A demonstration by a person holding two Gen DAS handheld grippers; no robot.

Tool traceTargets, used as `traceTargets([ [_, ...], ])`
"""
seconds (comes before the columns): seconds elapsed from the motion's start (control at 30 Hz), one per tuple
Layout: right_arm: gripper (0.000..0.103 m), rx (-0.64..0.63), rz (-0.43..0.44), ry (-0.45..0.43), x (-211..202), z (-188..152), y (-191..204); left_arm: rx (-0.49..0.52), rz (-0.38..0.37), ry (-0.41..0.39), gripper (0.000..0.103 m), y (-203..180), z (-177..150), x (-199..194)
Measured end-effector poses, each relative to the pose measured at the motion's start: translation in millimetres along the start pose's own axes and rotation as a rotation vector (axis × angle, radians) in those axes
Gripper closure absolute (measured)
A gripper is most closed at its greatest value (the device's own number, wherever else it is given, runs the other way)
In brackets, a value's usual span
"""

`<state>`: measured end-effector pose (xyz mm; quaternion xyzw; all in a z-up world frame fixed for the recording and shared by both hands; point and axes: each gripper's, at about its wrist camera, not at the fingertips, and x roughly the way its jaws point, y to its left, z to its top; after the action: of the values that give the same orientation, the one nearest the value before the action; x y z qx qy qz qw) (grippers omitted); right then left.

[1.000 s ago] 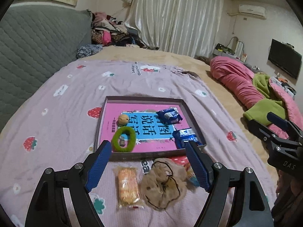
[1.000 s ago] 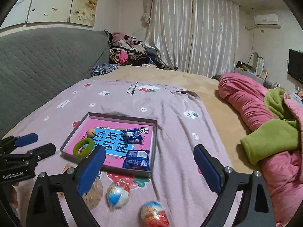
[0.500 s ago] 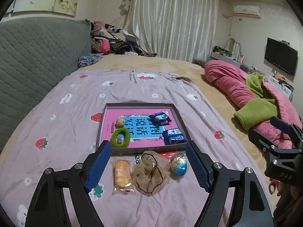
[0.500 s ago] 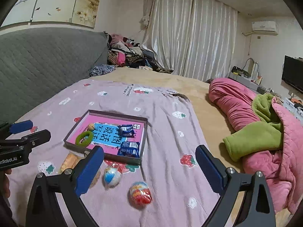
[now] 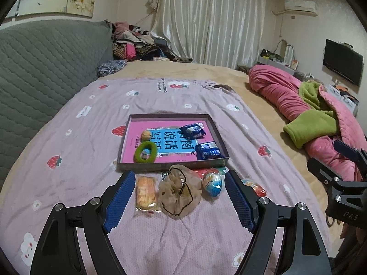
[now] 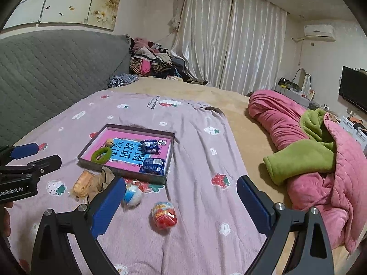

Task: Organize objects
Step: 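Withdraw both open tools from the tray toward the remaining objects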

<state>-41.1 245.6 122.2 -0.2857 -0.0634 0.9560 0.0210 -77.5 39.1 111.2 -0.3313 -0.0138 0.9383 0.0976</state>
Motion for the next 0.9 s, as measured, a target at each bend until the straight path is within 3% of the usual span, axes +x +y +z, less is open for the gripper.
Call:
traceTargets([
  [0.3,0.004,0.007,0.010,-0.006,-5.8,-6.0,-1.9,0.040,0.006,-0.009,0.022,-7.2,-9.4,-9.4],
  [0.9,0.003,0.028,0.039,0.086,31.1,-42.0,0.5,0.093,0.041,0.071,0.022,-10.7,-50.0,39.0],
])
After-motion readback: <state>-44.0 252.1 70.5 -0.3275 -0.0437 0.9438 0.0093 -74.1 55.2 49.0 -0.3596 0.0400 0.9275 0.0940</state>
